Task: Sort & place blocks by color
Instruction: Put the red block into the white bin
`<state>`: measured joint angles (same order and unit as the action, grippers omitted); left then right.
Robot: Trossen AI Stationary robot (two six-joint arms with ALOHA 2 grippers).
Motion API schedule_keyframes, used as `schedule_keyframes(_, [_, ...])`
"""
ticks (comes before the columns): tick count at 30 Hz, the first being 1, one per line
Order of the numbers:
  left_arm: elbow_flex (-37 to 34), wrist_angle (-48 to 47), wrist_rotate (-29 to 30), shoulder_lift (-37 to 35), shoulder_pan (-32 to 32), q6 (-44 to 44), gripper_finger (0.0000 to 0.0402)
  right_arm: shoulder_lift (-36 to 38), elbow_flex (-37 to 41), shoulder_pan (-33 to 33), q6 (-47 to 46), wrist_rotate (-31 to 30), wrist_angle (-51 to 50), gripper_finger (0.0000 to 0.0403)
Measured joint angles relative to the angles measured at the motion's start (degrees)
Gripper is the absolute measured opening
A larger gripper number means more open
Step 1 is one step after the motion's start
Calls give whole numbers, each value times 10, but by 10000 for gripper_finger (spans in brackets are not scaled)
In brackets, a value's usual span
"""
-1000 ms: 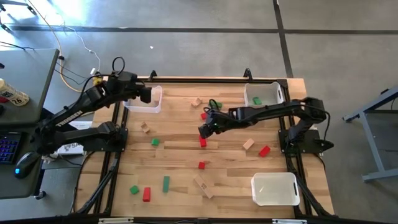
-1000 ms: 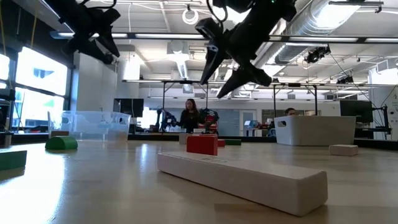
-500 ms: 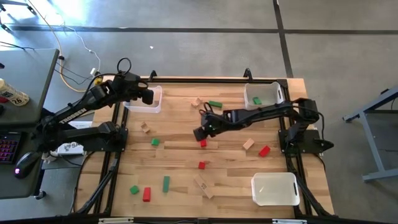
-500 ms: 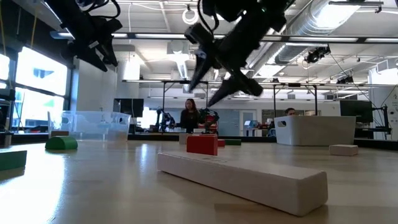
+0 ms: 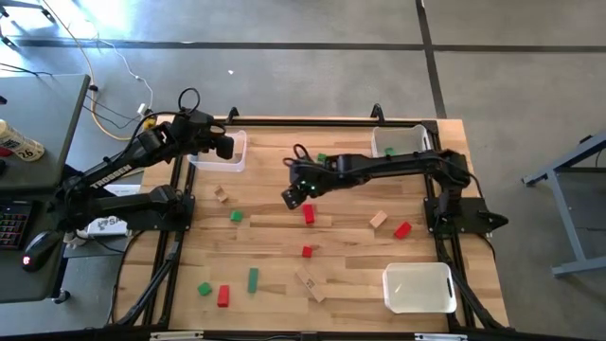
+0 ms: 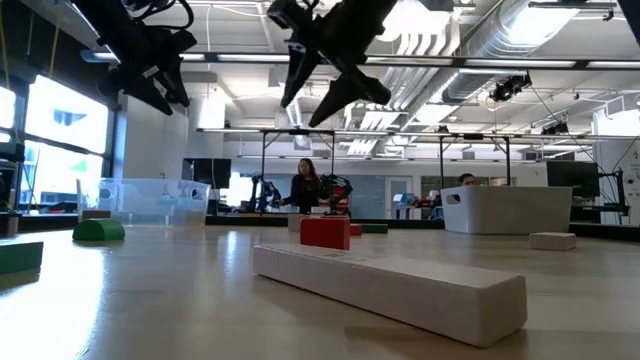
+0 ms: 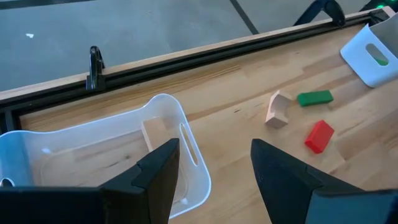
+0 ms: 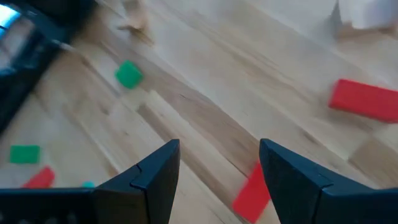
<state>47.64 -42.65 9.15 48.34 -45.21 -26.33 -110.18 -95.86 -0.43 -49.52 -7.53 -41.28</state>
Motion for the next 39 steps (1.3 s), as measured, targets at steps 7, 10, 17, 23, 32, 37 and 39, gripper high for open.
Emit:
schedule_keyframes(7, [0,0,-1,0,0,0,186,-35,-18,9,-43,0,-82,208])
schedule_keyframes(10, [0,0,-1,0,0,0,186,-47,-17,14,-50,0,-94,208])
schedule_keyframes(17, [0,0,-1,0,0,0,186,-73,-17,16,-72,21,-97,208])
schedule_keyframes(23, [0,0,0,0,0,0,186,-91,-17,16,-87,38,-98,208])
schedule_keyframes(32, [0,0,1,0,0,11,186,-121,-17,16,-92,46,-100,208])
schedule_keyframes(37, [0,0,1,0,0,12,186,-142,-17,16,-92,57,-100,208])
schedule_keyframes(39, [0,0,1,0,0,11,186,-149,-17,16,-91,65,-95,208])
